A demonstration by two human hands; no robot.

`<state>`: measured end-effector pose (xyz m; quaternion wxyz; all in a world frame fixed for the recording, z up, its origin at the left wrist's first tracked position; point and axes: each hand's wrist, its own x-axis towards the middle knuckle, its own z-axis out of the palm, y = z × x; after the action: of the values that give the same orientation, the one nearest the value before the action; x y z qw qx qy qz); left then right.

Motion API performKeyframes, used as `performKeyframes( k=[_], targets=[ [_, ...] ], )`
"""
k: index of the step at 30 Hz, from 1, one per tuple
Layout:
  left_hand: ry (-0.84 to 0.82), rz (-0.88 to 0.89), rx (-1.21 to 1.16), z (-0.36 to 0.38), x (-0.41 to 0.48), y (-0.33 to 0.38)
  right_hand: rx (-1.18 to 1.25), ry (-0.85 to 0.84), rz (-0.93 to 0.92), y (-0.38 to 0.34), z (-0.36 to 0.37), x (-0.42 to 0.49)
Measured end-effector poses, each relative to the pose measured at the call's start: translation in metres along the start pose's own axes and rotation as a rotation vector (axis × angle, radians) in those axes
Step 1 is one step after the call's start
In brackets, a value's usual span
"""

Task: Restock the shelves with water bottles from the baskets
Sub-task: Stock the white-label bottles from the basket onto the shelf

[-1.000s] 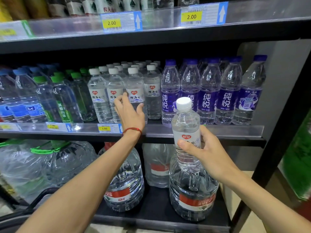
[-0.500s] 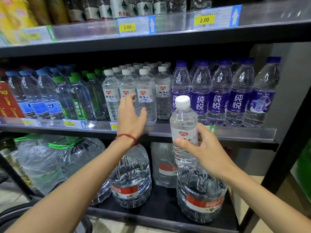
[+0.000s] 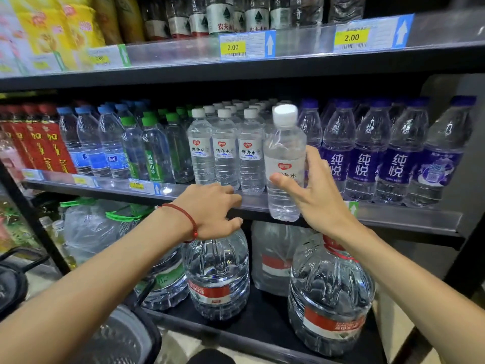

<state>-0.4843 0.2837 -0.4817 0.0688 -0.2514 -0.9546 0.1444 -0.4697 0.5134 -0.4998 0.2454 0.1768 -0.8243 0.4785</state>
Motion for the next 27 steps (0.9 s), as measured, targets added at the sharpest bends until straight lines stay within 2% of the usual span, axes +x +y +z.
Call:
performKeyframes(
  k=[3, 13, 24, 27],
  targets=[
    [-0.003, 0.015, -0.023, 0.0, 0.0, 0.002, -0.061, -0.003, -0.059, 0.001, -0.002, 0.014],
    [-0.063, 0.013, -0.089, 0.013, 0.005, 0.001, -0.013, 0.127, -0.099, 0.011, 0.022, 0.044],
    [-0.061, 0.038, -0.132, 0.028, 0.006, -0.004, -0.107, 0.153, 0.002, 0.042, 0.04, 0.044],
    [-0.07, 0.048, -0.147, 0.03, 0.011, 0.0, -0.219, 0.145, 0.02, 0.043, 0.037, 0.042]
  ],
)
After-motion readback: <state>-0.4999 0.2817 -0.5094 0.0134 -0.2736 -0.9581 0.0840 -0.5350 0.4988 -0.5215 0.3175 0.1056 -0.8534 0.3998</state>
